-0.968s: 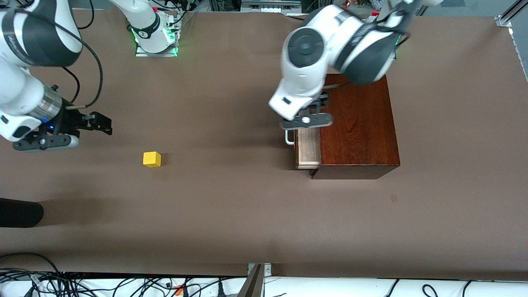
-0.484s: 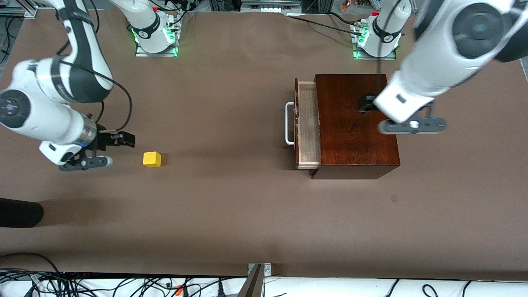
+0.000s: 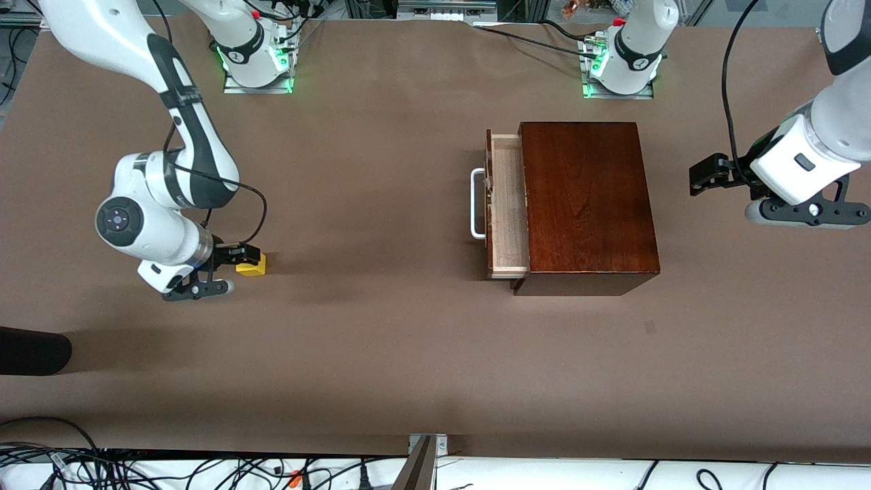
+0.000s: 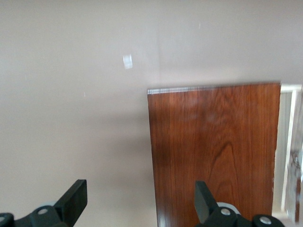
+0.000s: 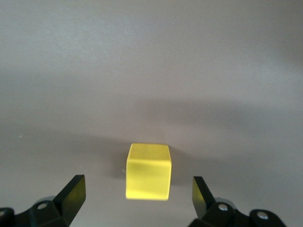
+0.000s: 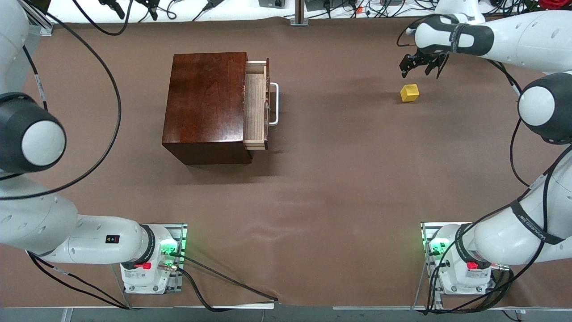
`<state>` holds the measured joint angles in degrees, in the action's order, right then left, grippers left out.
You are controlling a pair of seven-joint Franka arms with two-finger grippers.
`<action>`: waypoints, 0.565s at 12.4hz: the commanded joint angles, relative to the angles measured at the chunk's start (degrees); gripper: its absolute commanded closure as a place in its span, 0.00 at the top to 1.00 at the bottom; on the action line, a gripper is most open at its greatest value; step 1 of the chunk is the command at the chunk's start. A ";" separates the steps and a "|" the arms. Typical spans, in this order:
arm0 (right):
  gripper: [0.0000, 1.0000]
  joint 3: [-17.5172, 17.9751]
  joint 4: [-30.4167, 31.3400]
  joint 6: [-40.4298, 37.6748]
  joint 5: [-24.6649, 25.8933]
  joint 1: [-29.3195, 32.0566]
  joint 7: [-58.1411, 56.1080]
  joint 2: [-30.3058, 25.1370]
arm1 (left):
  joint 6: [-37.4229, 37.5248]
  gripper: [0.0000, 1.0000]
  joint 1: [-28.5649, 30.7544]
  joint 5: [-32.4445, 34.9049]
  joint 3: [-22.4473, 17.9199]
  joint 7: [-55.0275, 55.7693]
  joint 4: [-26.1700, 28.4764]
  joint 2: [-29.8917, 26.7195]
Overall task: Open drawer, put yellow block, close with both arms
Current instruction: 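Lower the right gripper onto the yellow cube and close it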
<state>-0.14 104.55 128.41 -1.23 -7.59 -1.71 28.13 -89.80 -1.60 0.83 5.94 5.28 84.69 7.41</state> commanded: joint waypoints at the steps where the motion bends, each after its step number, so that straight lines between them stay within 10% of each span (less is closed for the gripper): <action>1: 1.00 -0.03 4.24 5.52 -1.06 -0.05 0.74 -0.18 | -8.29 1.00 -0.94 -1.27 -3.72 -1.15 13.56 -10.13; 7: 1.00 -0.12 6.37 6.07 -2.64 0.12 0.83 0.78 | -2.84 1.00 -1.65 -1.18 -3.74 -1.32 11.38 -10.40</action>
<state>-0.24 109.45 133.54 -2.67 -7.57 -1.13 29.43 -93.46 -2.45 0.83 2.32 5.18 96.15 -2.56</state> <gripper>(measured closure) 0.000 0.000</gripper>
